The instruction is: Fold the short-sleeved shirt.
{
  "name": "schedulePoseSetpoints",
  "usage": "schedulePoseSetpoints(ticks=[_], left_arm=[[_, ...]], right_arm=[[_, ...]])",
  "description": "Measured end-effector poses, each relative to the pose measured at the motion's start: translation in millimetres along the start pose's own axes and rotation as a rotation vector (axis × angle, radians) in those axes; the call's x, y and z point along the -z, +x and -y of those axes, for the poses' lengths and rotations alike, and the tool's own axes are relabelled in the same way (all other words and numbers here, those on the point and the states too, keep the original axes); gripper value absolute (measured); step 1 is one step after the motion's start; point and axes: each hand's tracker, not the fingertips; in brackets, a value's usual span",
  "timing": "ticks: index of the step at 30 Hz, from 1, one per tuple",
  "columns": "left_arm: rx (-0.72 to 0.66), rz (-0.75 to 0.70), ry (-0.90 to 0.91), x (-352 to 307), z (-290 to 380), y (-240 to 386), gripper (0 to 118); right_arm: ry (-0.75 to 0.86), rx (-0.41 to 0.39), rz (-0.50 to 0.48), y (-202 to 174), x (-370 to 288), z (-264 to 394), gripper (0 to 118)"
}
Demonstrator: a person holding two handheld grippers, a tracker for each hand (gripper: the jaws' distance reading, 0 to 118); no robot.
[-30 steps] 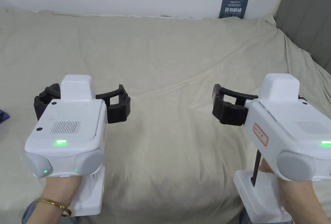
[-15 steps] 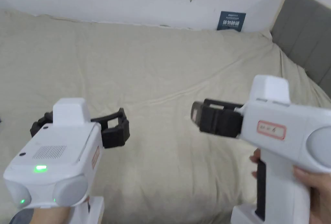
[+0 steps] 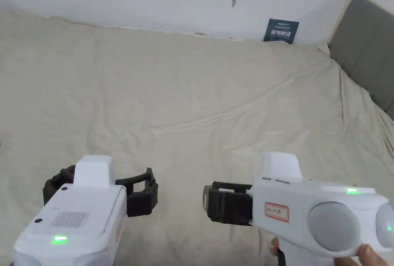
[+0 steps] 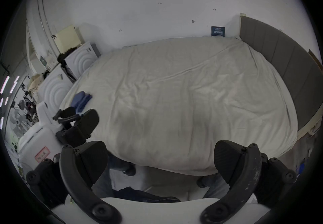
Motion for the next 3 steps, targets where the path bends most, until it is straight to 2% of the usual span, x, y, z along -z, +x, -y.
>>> schedulePoseSetpoints(ticks=[3], left_arm=[[0.009,0.003,-0.036,11.7,7.8,1.3,118]], right_arm=[[0.003,0.012,0.039,1.6,13.4,0.7,118]])
